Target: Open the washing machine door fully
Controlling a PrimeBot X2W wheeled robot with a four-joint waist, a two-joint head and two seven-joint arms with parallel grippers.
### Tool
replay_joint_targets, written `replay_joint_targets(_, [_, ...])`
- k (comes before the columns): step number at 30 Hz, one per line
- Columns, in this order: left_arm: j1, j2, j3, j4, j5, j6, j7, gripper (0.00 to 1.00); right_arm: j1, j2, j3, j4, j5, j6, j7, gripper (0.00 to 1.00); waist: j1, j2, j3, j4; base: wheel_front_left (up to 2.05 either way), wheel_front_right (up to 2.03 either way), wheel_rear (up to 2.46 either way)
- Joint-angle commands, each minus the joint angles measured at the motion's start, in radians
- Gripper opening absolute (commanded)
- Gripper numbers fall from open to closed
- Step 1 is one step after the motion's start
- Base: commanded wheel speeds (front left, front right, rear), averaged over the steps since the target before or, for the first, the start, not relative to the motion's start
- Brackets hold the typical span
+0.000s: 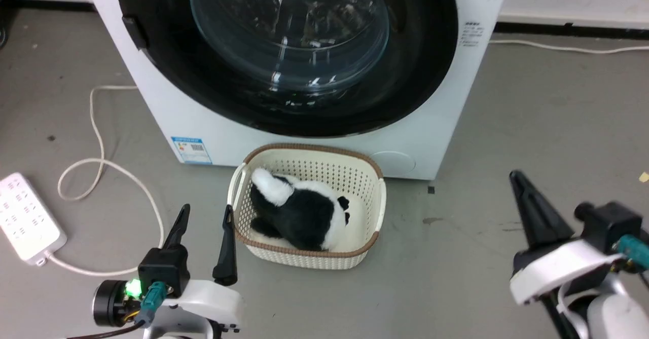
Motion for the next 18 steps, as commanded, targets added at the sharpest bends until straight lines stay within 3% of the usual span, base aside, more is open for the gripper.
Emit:
replay_joint_targets(1, [-0.018, 0.001, -0.009, -0.003, -0.007, 0.006, -0.013, 1.00, -0.033, -0.015, -0.007, 0.007, 0.018, 0.000, 0.009, 0.00, -0.0001, 0.0000, 0.013, 0.011, 0.00, 0.00, 0.00])
replay_joint_targets(7, [-0.039, 0.001, -0.028, -0.010, -0.021, 0.018, -0.025, 1.00, -0.106, -0.021, -0.039, 0.025, 0.087, 0.000, 0.047, 0.00, -0.0001, 0.0000, 0.050, 0.037, 0.00, 0.00, 0.00])
replay_joint_targets(18, [-0.068, 0.001, -0.055, -0.016, -0.039, 0.037, -0.048, 1.00, -0.288, 0.023, -0.173, 0.109, 0.266, 0.000, 0.171, 0.00, -0.0001, 0.0000, 0.110, 0.079, 0.00, 0.00, 0.00])
